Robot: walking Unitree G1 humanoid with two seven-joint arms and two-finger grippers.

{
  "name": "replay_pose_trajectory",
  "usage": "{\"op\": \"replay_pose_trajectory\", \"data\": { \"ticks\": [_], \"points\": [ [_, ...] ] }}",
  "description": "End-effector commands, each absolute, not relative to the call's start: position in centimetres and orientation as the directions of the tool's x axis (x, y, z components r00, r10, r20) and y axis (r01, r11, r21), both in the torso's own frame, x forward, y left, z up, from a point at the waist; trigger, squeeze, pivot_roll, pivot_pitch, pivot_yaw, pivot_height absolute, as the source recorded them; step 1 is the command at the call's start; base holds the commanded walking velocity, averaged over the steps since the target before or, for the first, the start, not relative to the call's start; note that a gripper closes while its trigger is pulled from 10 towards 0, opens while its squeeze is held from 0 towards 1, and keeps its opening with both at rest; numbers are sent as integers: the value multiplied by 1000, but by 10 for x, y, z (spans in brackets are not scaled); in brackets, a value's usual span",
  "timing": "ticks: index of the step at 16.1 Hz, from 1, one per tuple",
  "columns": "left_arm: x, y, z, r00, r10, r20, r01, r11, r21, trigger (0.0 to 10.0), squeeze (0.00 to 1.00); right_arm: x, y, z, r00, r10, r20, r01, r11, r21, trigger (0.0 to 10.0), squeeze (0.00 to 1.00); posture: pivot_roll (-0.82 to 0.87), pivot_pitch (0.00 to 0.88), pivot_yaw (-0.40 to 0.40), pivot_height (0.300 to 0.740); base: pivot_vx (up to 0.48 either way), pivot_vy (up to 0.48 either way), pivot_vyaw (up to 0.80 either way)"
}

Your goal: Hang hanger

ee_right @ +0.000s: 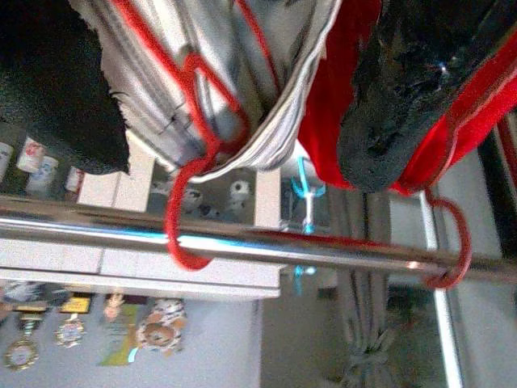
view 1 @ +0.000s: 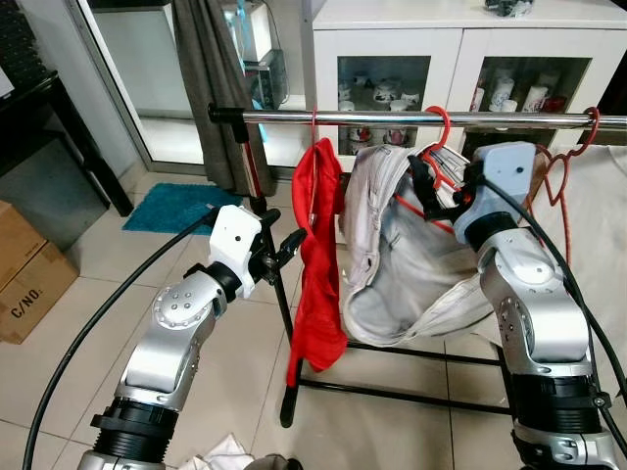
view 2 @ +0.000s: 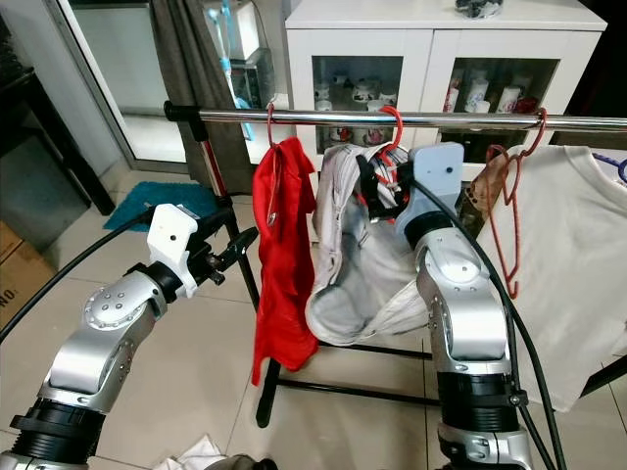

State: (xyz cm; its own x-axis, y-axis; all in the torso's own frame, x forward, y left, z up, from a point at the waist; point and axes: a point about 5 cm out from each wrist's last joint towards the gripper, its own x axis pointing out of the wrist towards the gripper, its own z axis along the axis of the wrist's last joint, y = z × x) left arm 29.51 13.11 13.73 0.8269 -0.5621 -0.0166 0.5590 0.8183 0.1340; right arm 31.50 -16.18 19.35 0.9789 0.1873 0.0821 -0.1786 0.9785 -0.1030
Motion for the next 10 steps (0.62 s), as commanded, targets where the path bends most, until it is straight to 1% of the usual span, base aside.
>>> {"op": "replay_pose_trajectory", "data": {
  "ticks": [1, 4, 10],
  "points": [
    [298, 132, 138, 833, -554, -15, 549, 822, 148, 10000, 0, 315, -160, 186, 977, 209, 35, -204, 972, -112, 10000, 1000, -86, 0, 100, 740, 0, 0, 0],
    [298, 132, 138, 837, -547, -13, 543, 827, 144, 10000, 0, 314, -156, 182, 975, 222, 20, -218, 969, -116, 10000, 1000, -84, 0, 96, 740, 0, -282, 0],
    [299, 132, 137, 842, -540, -13, 536, 832, 139, 10000, 0, 313, -153, 178, 973, 231, 2, -230, 967, -106, 10000, 1000, -90, 0, 96, 740, 0, -359, 0]
  ]
}}
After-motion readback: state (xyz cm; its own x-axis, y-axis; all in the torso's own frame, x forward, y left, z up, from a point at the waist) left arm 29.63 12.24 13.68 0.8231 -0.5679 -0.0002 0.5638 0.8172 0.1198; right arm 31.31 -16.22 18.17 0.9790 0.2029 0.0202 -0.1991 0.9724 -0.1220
